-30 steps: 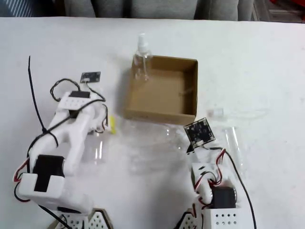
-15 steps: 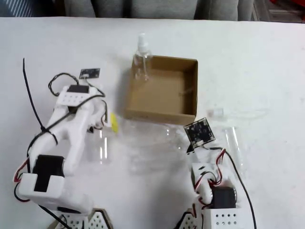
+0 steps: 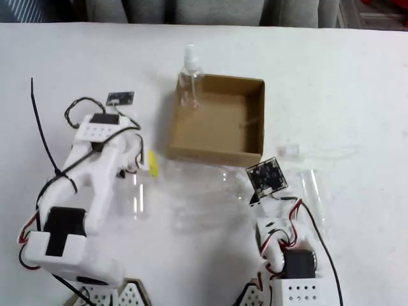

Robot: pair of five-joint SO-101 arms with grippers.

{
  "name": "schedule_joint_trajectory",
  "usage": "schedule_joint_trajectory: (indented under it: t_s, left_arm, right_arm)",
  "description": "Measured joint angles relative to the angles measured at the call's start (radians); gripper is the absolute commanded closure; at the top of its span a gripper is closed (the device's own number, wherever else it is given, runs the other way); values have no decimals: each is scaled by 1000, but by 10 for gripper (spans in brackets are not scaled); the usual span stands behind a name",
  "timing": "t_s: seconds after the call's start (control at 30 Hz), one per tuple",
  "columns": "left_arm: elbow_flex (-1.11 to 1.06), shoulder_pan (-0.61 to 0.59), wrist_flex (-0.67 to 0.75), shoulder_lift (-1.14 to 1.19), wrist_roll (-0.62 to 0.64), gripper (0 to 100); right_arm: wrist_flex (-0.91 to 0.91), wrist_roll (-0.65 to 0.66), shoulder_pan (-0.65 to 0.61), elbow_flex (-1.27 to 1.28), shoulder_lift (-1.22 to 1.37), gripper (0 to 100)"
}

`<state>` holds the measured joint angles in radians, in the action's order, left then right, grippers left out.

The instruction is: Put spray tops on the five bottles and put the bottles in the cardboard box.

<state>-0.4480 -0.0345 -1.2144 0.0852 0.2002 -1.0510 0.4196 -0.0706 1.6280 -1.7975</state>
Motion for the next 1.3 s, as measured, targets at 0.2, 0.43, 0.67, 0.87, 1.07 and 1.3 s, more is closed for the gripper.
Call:
schedule_joint_trajectory:
  t_s: [0.2,0.43,0.67,0.87,1.07,1.3]
  left_arm:
    - [0,0,0,0,0,725]
    - [0,0,0,0,0,725]
    - [0,0,0,0,0,725]
    - [0,0,0,0,0,725]
    - [0,0,0,0,0,725]
    - [48,-9,0,0,0,725]
  right_arm:
    - [0,0,0,0,0,982]
    - [0,0,0,0,0,982]
    - [0,0,0,0,0,982]
    - [0,0,0,0,0,982]
    - [0,0,0,0,0,982]
    - [0,0,0,0,0,982]
